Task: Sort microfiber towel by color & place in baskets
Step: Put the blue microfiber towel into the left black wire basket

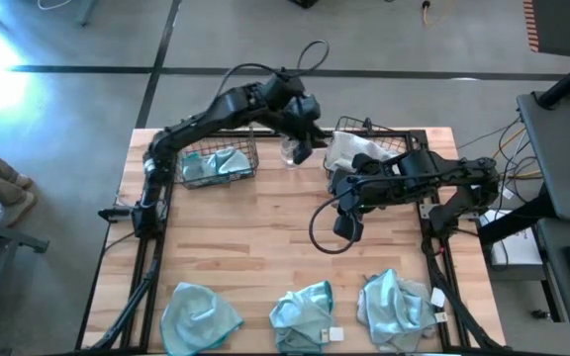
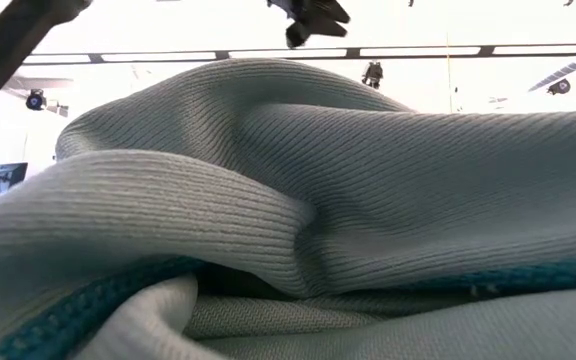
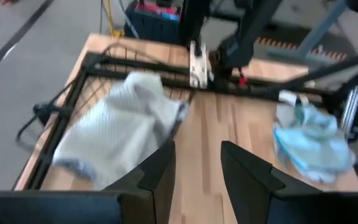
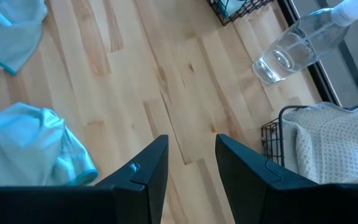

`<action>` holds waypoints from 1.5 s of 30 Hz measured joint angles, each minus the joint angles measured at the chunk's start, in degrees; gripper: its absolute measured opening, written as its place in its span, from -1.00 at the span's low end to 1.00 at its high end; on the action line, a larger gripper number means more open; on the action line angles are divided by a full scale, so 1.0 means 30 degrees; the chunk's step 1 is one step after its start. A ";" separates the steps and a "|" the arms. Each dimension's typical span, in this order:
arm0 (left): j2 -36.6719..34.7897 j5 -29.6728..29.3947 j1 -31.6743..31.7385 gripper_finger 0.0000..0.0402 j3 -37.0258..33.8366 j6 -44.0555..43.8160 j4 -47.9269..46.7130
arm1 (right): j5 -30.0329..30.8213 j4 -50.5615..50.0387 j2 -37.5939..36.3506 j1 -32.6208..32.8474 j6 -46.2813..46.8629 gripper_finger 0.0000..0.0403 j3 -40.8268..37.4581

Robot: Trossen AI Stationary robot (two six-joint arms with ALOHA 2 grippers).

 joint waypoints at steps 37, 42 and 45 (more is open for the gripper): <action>-1.3722 -1.1271 -0.9757 -0.43 -0.4547 -0.5985 -1.2074 | 0.2145 0.0138 0.0000 0.0000 0.6633 -0.37 -0.2727; -1.6900 -1.2090 -0.9879 -0.43 -1.0099 -0.7809 -1.1807 | 0.1950 0.0129 0.0000 0.0000 0.7622 -0.37 -0.3548; -1.8813 -1.2097 -0.9880 -0.43 -1.3569 -0.8542 -1.0089 | 0.1916 0.0136 0.0000 0.0000 0.8263 -0.37 -0.4112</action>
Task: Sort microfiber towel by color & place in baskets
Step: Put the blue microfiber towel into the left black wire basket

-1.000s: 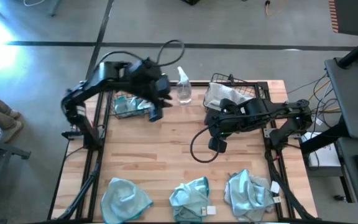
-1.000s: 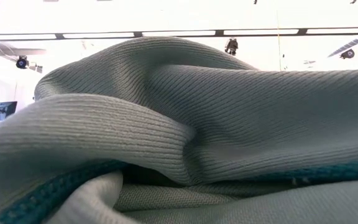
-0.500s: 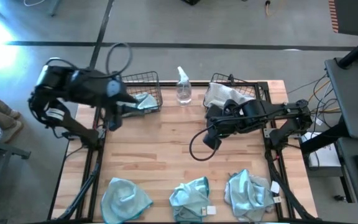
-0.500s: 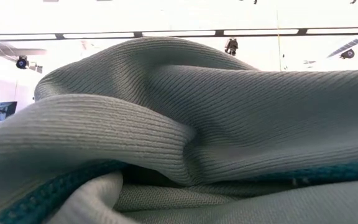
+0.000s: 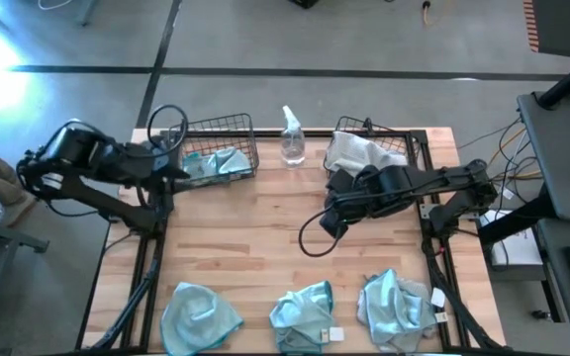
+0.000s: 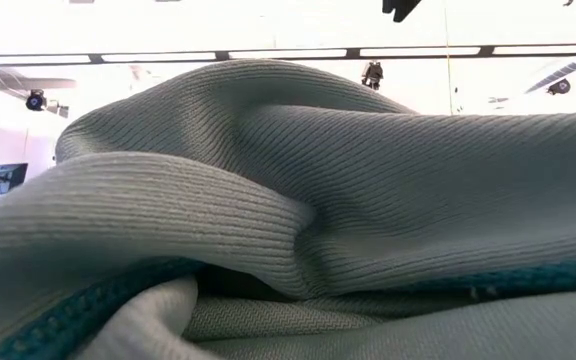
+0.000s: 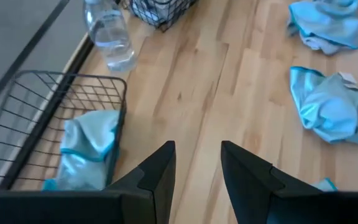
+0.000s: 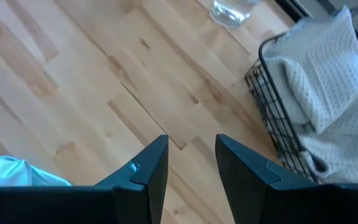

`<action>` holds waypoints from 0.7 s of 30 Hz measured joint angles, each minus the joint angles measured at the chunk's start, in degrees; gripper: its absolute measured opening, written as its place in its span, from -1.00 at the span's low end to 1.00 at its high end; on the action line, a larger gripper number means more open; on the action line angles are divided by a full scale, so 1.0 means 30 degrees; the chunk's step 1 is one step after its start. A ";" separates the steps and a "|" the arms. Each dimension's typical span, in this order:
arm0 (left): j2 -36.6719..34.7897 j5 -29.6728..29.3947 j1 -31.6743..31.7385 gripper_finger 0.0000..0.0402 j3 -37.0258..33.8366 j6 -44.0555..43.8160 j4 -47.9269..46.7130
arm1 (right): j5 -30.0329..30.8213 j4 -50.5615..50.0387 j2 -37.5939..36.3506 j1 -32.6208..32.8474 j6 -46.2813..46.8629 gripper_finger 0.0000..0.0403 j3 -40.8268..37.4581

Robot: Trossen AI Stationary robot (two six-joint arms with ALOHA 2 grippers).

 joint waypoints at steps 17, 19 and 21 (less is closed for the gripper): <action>-0.7053 0.4227 -0.0030 -0.43 -1.4018 -0.1076 1.2276 | -0.3025 0.2104 0.0015 0.0143 0.3868 -0.37 -0.4127; -0.7212 0.4437 -0.0035 -0.43 -1.4877 -0.1532 1.2564 | -0.3414 0.3396 0.0013 0.0355 0.3888 -0.37 -0.4570; -0.7344 0.4450 -0.0035 -0.43 -1.5629 -0.2152 1.2594 | -0.3769 0.4523 0.0015 0.0594 0.3888 -0.37 -0.4912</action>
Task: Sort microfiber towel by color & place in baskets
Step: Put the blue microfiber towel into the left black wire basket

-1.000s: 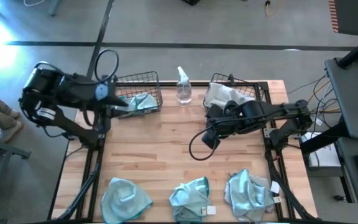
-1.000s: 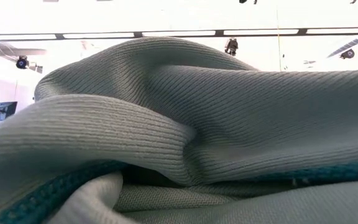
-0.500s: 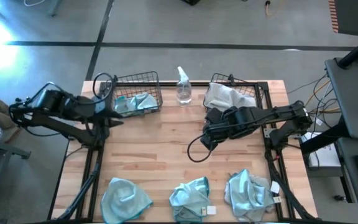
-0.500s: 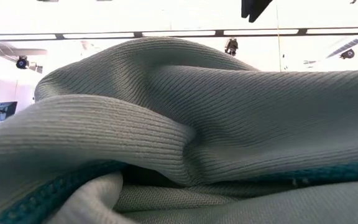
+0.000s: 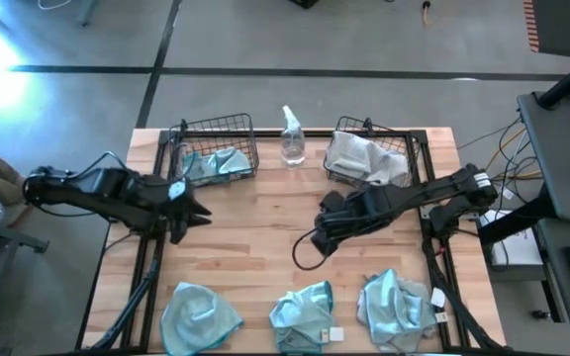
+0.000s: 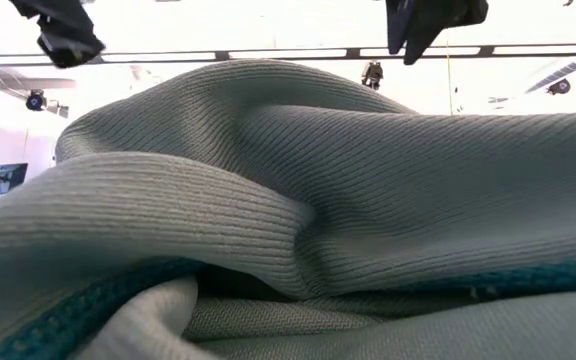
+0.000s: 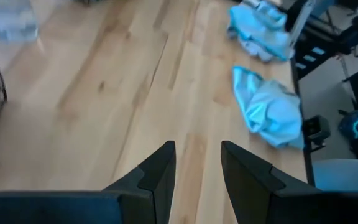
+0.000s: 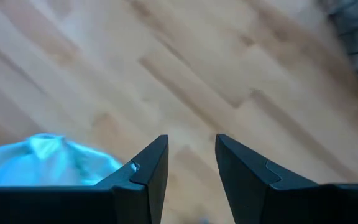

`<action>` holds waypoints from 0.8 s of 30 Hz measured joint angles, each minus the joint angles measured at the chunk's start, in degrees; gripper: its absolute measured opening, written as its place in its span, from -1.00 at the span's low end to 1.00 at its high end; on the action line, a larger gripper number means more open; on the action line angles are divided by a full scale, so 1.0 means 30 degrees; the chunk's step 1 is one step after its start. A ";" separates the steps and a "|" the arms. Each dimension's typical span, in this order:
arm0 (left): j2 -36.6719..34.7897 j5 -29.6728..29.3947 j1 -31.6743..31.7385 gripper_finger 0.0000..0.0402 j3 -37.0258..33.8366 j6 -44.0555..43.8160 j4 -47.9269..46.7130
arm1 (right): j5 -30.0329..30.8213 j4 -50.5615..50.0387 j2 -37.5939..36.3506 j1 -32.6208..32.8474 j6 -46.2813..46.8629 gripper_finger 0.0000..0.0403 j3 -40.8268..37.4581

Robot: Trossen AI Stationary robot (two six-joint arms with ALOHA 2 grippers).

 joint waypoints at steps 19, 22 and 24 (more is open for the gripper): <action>-0.0356 0.0605 -0.0007 -0.43 -0.2078 -0.0776 0.2585 | -0.2832 0.4872 0.1182 0.3527 0.5075 -0.37 -0.1056; -0.0337 0.0604 -0.0007 -0.43 -0.1839 -0.0472 0.2603 | -0.2842 0.4992 0.1499 0.3799 0.5171 -0.37 -0.1056; -0.0300 0.0605 -0.0007 -0.43 -0.1638 -0.0334 0.2598 | -0.3103 0.5020 0.1769 0.3916 0.5180 -0.37 -0.1056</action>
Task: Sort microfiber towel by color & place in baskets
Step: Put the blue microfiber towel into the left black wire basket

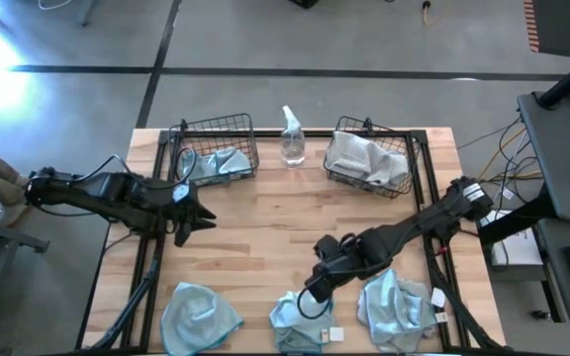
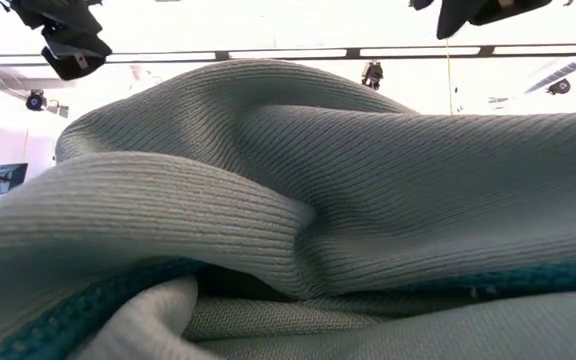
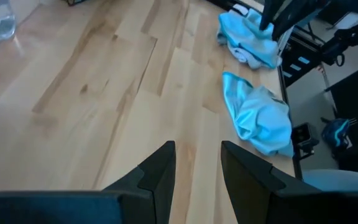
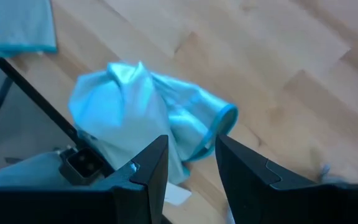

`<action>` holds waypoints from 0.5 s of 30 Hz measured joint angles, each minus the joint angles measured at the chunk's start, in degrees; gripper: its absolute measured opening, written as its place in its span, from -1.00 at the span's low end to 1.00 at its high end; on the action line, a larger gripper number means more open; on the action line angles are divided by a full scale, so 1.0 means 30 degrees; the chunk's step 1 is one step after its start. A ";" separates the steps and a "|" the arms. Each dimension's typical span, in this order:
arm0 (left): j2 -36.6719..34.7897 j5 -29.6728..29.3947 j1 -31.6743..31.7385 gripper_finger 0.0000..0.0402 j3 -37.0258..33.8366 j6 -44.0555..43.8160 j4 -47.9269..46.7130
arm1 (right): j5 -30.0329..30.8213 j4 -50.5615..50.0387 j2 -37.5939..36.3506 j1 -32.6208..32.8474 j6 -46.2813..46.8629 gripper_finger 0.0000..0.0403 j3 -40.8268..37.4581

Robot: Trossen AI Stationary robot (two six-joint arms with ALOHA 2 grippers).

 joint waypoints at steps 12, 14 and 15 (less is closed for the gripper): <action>0.0018 -0.0010 -0.0117 -0.43 0.0375 0.0118 0.0769 | -0.4726 0.1123 0.3345 0.1161 -0.1094 -0.37 0.0000; 0.0038 -0.0028 -0.0117 -0.43 0.0375 0.0073 0.1181 | -0.4722 0.1493 0.3592 0.1211 -0.1194 -0.37 0.0000; 0.0038 -0.0022 -0.0109 -0.43 0.0375 0.0060 0.1534 | -0.4726 0.1790 0.3766 0.1225 -0.1218 -0.37 0.0000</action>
